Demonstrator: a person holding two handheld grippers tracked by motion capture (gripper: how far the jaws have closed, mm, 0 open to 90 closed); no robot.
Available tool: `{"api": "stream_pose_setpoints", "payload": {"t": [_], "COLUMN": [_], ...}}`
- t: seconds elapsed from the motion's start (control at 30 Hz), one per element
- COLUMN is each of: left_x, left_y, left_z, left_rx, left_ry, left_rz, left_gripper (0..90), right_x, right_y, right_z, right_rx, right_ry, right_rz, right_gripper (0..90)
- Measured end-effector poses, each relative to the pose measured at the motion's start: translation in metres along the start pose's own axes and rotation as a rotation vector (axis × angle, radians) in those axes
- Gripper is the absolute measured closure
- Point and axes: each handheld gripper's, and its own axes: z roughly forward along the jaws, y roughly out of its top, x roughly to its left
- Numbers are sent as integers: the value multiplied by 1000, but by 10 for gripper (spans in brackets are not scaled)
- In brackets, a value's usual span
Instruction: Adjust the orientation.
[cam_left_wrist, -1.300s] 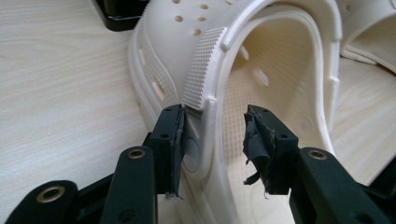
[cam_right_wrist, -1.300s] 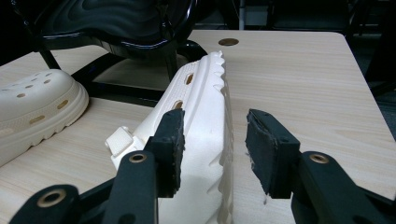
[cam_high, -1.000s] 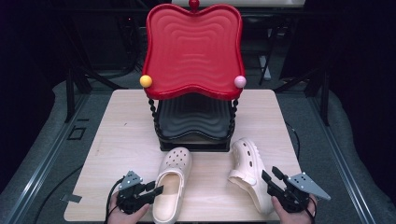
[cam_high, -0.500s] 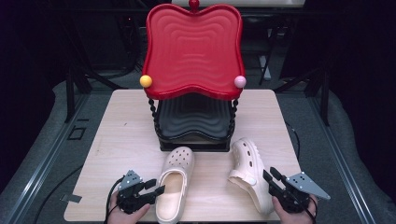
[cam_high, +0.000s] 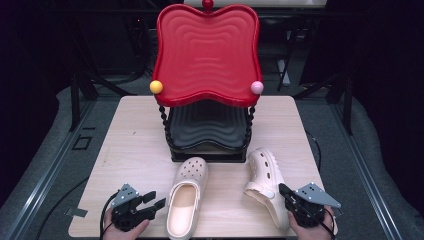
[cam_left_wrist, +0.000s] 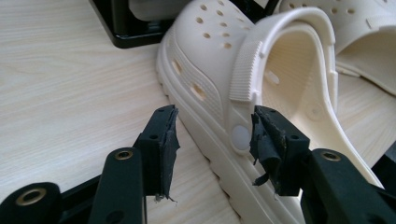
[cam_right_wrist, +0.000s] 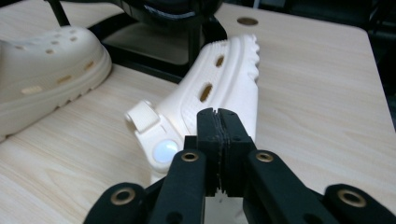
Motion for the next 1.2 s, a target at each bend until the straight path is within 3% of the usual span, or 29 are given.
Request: {"api": "stream_pose_setpoints", "payload": {"t": [0.17, 0.2, 0.27, 0.43, 0.67, 0.9, 0.93, 1.0, 1.2], "left_x": [8, 9, 11, 11, 12, 12, 12, 11, 12], "left_y": [0, 0, 0, -2, -2, -2, -2, -2, -2], "left_z": [-5, -6, -6, -5, -4, -4, -3, -3, -2], "left_rx": [-19, -19, -21, -23, -13, -17, -17, -16, -15], "left_ry": [22, 27, 29, 32, 34, 40, 37, 38, 38], "left_rz": [-28, -32, -41, -40, -39, -43, -42, -42, -42], "left_gripper": [504, 504, 506, 509, 511, 511, 511, 511, 513], "right_x": [-8, -8, -9, -14, -31, -56, -65, -71, -86], "right_y": [-2, -3, -2, -2, -5, -11, -15, -18, -28], "right_z": [2, 4, 3, 2, 0, -1, -1, 0, 4], "right_rx": [31, 8, 14, 15, 0, 5, 10, 13, 50], "right_ry": [11, 8, 9, -3, -38, -73, -76, -77, -123], "right_rz": [38, 43, 43, 50, 99, 184, 233, 268, 331], "right_gripper": [900, 900, 900, 900, 900, 900, 900, 900, 900]}}
